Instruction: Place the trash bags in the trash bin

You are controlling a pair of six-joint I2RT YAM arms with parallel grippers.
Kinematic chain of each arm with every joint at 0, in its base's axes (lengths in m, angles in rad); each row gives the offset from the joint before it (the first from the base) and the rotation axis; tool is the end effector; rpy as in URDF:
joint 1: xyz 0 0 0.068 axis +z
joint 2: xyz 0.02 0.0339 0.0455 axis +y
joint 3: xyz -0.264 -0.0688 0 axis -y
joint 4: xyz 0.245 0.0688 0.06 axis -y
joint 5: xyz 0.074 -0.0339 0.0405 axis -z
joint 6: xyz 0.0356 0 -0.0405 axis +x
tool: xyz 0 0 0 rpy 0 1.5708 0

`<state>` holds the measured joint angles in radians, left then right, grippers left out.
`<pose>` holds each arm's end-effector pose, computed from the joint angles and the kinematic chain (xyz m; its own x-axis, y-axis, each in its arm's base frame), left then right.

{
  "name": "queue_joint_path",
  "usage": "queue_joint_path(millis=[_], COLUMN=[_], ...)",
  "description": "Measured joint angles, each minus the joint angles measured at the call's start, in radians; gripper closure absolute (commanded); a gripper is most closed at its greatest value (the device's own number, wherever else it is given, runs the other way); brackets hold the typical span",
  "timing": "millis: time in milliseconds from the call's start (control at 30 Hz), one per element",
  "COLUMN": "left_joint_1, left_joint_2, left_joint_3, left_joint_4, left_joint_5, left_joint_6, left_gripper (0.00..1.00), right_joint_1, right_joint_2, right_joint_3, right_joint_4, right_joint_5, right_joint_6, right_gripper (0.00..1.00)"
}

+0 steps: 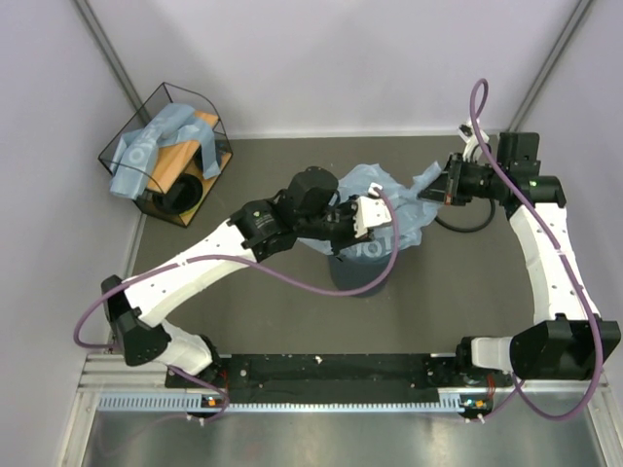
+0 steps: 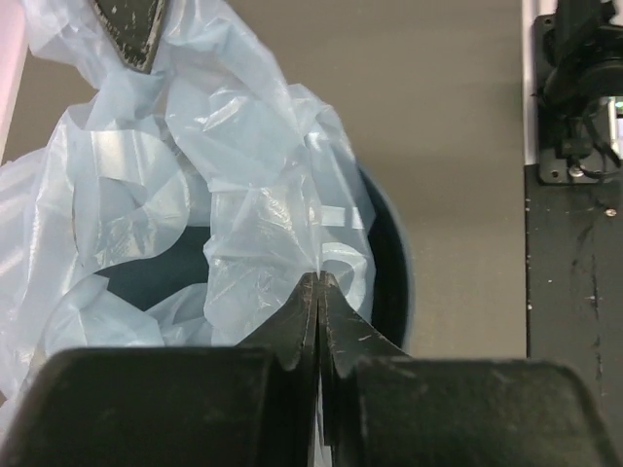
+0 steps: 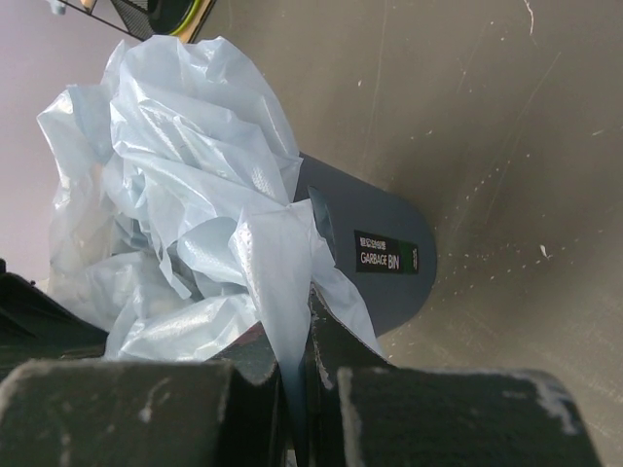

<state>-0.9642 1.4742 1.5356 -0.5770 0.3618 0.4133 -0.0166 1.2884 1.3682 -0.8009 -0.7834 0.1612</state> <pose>0.1771 -0.2773 0.3983 0.1217 0.4835 -0.8668 0.9774 0.0939 0.1896 0.2608 0.0208 0.3809 -0.7347 0.1259 -0.6666 -0.4055 0.7062 0.5804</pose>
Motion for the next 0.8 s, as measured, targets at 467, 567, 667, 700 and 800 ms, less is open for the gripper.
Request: queue_joint_path(millis=[467,567,667,700,800], left_joint_1=[-0.078,-0.078,-0.078,-0.078,-0.078], left_joint_2=[-0.196,-0.175,-0.15,-0.142,-0.122], left_joint_3=[-0.321,-0.429,-0.489,-0.492,-0.481], left_joint_4=[0.059,0.104,0.145,0.151,0.14], left_joint_5=[0.232,0.219,0.19,0.18,0.171], left_joint_6=[0.001,0.004,0.004,0.004,0.016], left_gripper=[1.0,1.0,0.99,0.91,0.54], right_joint_1=[0.001,0.002,0.002,0.002,0.001], right_joint_2=[-0.031,-0.031,-0.021,-0.011,0.031], right_joint_3=[-0.003,-0.028,-0.06,-0.066,-0.069], right_joint_4=[-0.082,-0.091,-0.106,-0.106,-0.104], right_joint_5=[0.002,0.011,0.029,0.032,0.04], right_joint_6=[-0.021,-0.037,-0.057,-0.063,-0.076], right_gripper=[1.0,1.0,1.0,1.0,1.0])
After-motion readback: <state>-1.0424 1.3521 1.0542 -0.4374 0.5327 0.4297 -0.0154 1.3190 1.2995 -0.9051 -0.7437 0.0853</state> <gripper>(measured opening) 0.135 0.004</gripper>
